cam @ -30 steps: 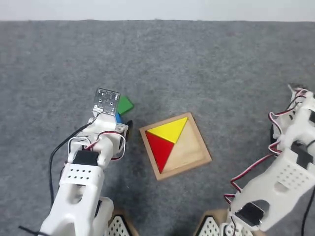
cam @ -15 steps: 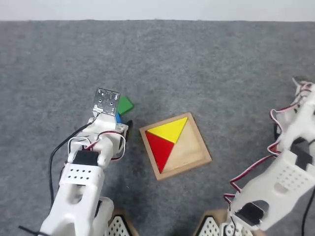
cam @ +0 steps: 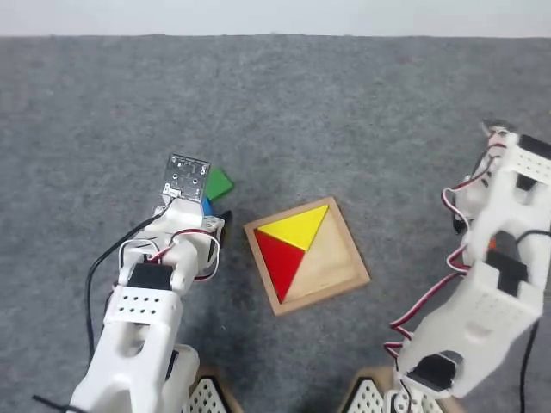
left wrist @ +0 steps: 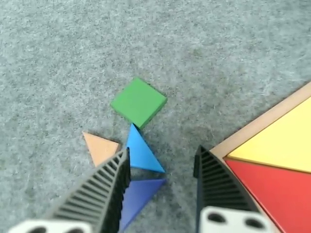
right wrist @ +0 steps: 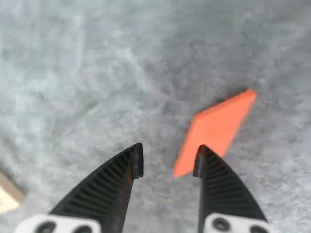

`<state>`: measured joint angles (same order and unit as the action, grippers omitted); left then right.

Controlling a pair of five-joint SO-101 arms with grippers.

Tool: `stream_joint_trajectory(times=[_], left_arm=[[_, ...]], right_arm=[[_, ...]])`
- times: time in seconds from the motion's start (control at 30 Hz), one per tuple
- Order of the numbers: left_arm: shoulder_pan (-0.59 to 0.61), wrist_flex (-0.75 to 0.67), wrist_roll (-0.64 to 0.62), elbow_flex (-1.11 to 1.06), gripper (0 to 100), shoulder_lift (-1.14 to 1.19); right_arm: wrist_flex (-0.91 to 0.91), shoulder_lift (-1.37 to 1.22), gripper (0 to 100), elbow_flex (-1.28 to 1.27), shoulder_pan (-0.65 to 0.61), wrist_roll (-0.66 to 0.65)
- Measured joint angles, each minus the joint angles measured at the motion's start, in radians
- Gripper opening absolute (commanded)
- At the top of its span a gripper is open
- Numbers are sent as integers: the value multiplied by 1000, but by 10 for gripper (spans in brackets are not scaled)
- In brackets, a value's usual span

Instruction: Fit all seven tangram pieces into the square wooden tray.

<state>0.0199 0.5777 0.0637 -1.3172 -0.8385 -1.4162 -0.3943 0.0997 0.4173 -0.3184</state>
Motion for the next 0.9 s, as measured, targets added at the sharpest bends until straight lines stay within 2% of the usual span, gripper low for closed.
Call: stream_joint_trajectory(times=[0.2, 0.6, 0.83, 0.9], left_arm=[[0, 0, 0, 0, 203, 0], [0, 0, 0, 0, 203, 0], [0, 0, 0, 0, 203, 0], [0, 0, 0, 0, 203, 0]], right_arm=[[140, 97, 185, -158, 74, -6], [247, 38, 188, -199, 83, -57], [252, -17, 181, -196, 72, -135], [252, -21, 141, -196, 71, -144]])
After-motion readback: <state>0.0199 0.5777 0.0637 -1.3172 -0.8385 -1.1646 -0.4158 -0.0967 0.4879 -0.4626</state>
